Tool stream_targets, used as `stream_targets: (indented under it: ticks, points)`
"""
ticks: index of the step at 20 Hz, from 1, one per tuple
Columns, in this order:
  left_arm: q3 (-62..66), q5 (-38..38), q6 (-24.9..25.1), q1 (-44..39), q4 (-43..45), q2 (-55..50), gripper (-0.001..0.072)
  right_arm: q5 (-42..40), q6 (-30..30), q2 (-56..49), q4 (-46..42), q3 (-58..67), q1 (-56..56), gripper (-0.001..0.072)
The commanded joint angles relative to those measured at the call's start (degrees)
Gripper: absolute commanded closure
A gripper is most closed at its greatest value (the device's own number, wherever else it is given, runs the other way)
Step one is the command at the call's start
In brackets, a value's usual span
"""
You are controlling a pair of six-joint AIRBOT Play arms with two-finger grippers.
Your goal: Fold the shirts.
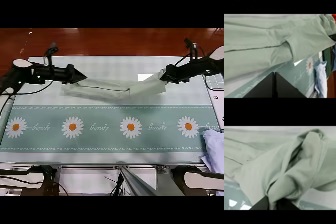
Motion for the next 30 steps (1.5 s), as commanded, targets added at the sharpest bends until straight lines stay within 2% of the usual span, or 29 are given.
stream_targets:
  ticks: [1, 4, 8, 13, 16, 20, 23, 25, 30]
  points:
    - [0.02, 2.19, 0.0, -8.57, -3.23, -0.92, 0.0682, 6.23, 3.34, 6.93, -3.04, 0.02, 0.02, 0.0681]
    - [0.04, 4.85, -1.33, -17.38, -3.28, -3.41, 0.0681, 9.05, 4.96, 10.16, -3.82, 0.02, 0.09, 0.0681]
    - [0.04, 8.24, -2.38, -26.1, -4.24, -7.72, 0.0681, 12.44, 7.28, 13.73, -12.74, 0.04, 5.49, 0.0681]
    - [0.04, 8.94, -2.6, -31.32, -6.67, -11.8, 0.0682, 13.27, 11.69, 18.05, -18.27, 0.02, 11.72, 0.0681]
    - [0.04, 9.77, -6.29, -34.36, -7.82, -13.55, 0.0682, 13.22, 13.49, 20.39, -19.17, 0.04, 12.09, 0.068]
    - [0.04, 9.31, -4.42, -38.14, -13.57, -14.38, 0.0682, 12.15, 15.39, 21.75, -20.31, 0.02, 12.09, 0.068]
    - [0.07, 9.31, -3.37, -36.28, -15.87, -14.16, 0.0683, 9.29, 16.37, 21.73, -18.64, 0.04, 12.09, 0.068]
    - [0.07, 6.8, -0.09, -32.46, -15.85, -12.41, 0.0684, 6.23, 16.37, 21.64, -16.28, 0.02, 12.76, 0.0681]
    - [0.07, 1.9, 2.51, -15.93, -15.54, -0.09, 0.0684, -6.67, 17.88, 17.94, -16.35, 0.02, 22.84, 0.068]
